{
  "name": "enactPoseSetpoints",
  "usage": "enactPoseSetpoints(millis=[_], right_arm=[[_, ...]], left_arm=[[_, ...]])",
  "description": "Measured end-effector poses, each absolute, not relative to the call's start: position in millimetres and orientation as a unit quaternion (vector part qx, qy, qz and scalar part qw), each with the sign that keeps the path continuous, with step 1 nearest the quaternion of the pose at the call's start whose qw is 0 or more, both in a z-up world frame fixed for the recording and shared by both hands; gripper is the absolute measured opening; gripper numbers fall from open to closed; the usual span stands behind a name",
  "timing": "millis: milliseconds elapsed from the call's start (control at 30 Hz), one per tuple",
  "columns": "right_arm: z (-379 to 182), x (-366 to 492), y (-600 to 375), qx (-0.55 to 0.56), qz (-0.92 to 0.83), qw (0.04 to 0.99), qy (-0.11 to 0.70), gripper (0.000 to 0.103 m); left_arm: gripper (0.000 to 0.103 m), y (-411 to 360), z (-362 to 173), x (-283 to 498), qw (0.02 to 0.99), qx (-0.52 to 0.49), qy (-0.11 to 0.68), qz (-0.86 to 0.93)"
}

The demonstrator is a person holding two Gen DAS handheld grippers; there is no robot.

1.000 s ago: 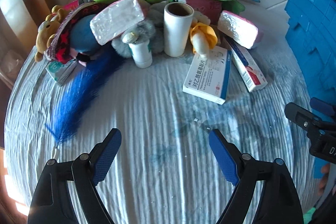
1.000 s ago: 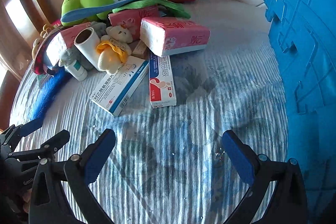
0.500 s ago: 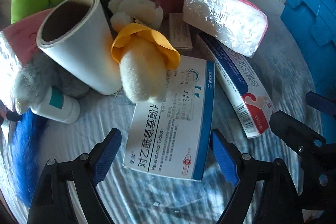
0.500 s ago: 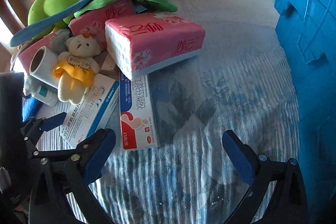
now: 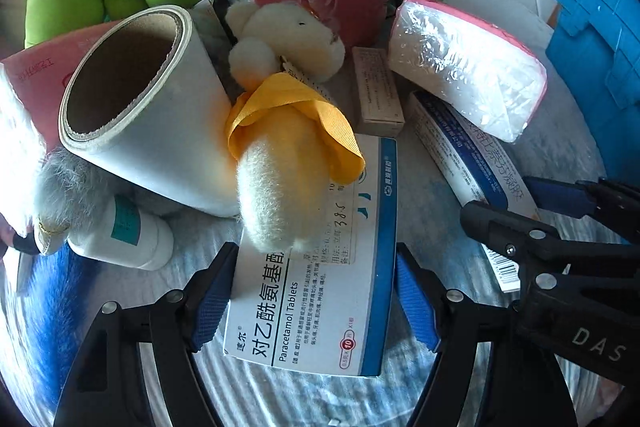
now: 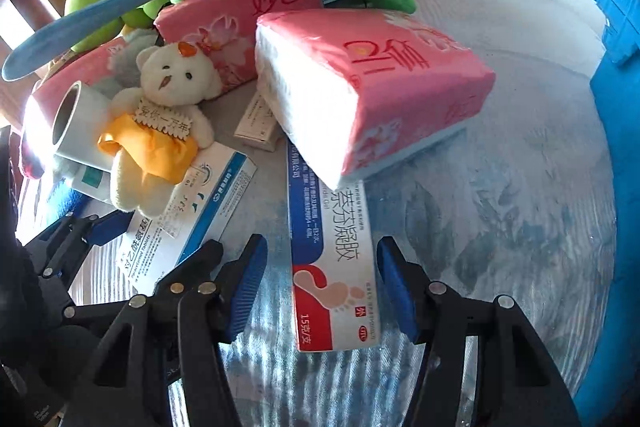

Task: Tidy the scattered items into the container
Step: 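Grasp the white-blue paracetamol box with the left gripper while the right gripper grasps the foot-print ointment box, then lift and carry the paracetamol box and ointment box over the blue bin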

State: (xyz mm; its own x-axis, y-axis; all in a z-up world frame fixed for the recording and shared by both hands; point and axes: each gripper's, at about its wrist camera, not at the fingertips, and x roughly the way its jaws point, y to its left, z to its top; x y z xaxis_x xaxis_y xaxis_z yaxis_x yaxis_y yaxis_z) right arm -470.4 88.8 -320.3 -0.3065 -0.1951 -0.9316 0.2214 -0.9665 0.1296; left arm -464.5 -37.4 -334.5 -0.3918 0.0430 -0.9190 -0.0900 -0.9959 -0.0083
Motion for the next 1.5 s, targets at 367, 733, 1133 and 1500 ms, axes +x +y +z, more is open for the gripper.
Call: enactPoseSetpoints(millis=[367, 733, 1133, 1500], right_arm=[[-315, -467, 86, 0.573, -0.809, 0.130, 0.022, 0.039], [-273, -410, 97, 0.553, -0.822, 0.136, 0.016, 0.039], [-236, -331, 96, 0.491, -0.856, 0.159, 0.027, 0.039], [-165, -274, 91, 0.413, -0.892, 0.175, 0.053, 0.039]], left_arm=[[0.074, -28, -327, -464, 0.030, -0.542, 0.037, 0.839], [0.074, -29, -291, -422, 0.011, -0.513, 0.044, 0.857], [0.074, -66, -253, -325, -0.031, -0.462, 0.020, 0.886], [0.074, -61, -189, -264, -0.052, -0.404, -0.006, 0.913]])
